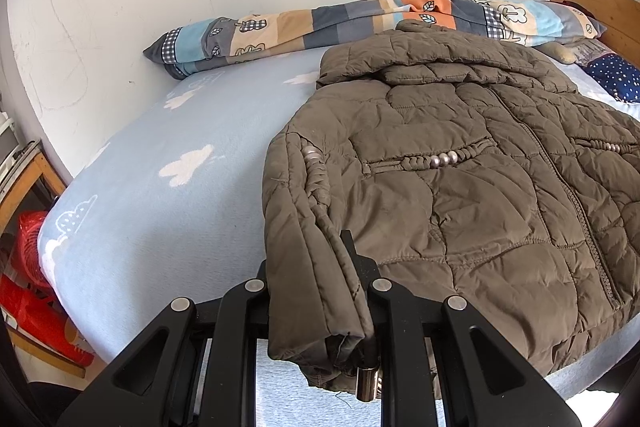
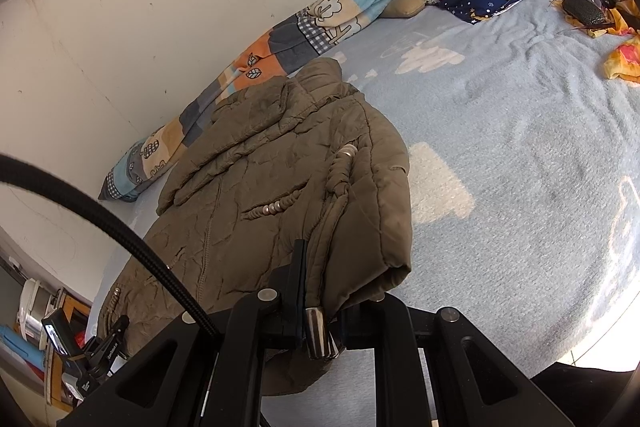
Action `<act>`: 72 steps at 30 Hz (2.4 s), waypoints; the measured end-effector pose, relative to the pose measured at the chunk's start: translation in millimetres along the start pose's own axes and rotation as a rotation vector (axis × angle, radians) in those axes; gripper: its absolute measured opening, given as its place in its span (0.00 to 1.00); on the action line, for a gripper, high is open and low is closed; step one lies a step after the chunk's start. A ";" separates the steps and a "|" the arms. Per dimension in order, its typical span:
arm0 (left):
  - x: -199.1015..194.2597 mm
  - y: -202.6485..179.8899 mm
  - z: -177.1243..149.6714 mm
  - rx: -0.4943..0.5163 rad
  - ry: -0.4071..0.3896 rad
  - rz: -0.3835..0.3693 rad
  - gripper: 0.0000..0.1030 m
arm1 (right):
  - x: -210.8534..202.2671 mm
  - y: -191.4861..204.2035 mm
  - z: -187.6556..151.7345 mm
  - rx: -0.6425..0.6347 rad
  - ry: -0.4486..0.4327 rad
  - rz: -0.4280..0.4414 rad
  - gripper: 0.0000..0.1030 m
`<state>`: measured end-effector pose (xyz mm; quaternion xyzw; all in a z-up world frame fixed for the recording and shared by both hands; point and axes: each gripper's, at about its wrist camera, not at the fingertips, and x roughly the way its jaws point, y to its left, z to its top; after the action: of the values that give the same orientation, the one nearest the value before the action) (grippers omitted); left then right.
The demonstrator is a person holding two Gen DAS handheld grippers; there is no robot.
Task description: Fold large clothes
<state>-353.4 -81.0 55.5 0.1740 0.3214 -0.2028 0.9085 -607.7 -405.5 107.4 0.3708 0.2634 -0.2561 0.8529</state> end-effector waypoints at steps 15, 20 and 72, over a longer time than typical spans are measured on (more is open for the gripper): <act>2.8 -5.8 -1.6 0.002 0.003 0.019 0.18 | 2.1 39.2 -7.5 -0.245 -0.017 -0.153 0.13; 2.5 -8.3 -2.7 0.011 0.005 0.032 0.18 | 2.2 50.5 -11.5 -0.330 -0.028 -0.202 0.12; -44.4 18.0 14.5 -0.085 -0.048 -0.027 0.18 | -44.0 68.7 -8.3 -0.420 -0.108 -0.216 0.12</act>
<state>-368.9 -60.7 98.5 0.1262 0.3101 -0.2052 0.9197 -598.6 -347.7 164.8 0.1407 0.3030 -0.3048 0.8919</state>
